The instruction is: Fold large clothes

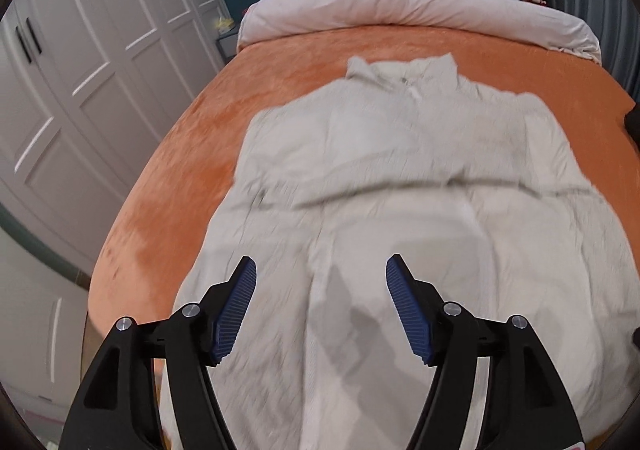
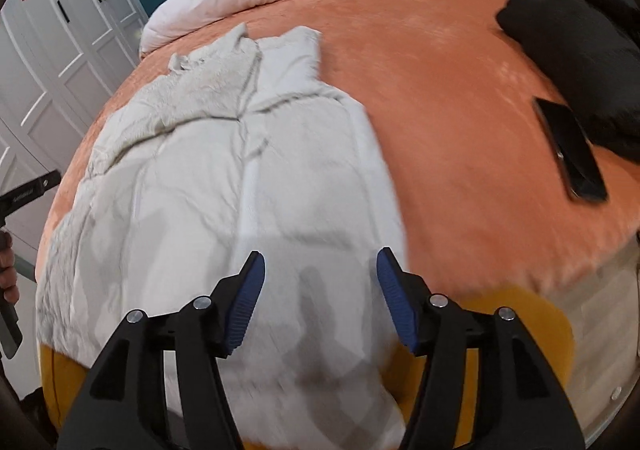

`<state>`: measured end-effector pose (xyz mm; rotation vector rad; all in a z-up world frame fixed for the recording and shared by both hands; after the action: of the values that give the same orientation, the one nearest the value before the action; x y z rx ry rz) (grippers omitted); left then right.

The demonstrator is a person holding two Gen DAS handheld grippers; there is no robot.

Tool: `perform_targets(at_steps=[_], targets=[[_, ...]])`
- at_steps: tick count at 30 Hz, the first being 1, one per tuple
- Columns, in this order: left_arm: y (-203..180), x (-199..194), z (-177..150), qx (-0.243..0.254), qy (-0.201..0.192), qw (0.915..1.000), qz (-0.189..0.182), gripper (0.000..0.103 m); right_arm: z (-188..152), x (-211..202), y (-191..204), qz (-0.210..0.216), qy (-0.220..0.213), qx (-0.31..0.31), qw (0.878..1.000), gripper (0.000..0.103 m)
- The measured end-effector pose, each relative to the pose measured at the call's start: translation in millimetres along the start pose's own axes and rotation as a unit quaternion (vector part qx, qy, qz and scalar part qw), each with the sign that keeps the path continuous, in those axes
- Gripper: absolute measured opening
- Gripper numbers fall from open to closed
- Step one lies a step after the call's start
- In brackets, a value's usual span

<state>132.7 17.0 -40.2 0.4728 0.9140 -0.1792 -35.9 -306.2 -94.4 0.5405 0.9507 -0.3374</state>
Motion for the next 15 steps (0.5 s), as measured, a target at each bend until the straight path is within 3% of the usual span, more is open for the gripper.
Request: perform_targets(at_steps=[7,15], targets=[[32,-2,-69,-0.036,0.046,0.9983,-0.004,0.070,-39,-19,-29,-0.012,0.019,0.020,1.000,0.064],[97,17,-155,-0.130,0.118,0.9846,0.002,0.075,-58,-18,-38,0.014,0.047,0.054,0.997,0.068]])
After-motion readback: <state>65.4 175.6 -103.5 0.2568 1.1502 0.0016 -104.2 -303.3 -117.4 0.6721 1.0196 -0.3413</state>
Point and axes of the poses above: each gripper's, at about its wrist camera, not at the fingertips, and x roughly the way its jaws point, y to its left, z to its top, the point moved 7 cm from there along x, roughly the way its jaws point, and after that the axes turned 10 degrees about x, right-handed, at the moved point
